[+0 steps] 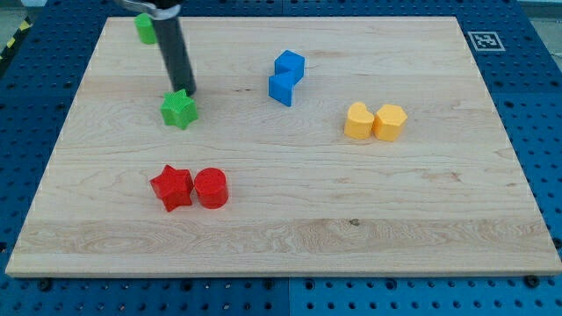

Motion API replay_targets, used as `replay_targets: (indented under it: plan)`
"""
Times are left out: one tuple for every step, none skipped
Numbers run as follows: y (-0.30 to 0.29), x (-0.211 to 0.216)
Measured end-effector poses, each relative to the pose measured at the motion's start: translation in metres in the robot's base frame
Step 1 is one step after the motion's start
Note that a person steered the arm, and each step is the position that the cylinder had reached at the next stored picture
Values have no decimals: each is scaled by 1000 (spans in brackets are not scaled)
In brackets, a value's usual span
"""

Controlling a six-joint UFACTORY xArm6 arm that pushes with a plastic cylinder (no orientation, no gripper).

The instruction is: Move green star closer to green circle

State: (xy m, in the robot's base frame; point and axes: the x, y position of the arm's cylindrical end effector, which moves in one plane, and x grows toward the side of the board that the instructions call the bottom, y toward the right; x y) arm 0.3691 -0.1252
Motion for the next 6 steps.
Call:
replay_targets:
  plan:
    - [32,14]
    - [52,46]
    - [48,90]
    - [25,99]
    - [21,99]
    - [15,94]
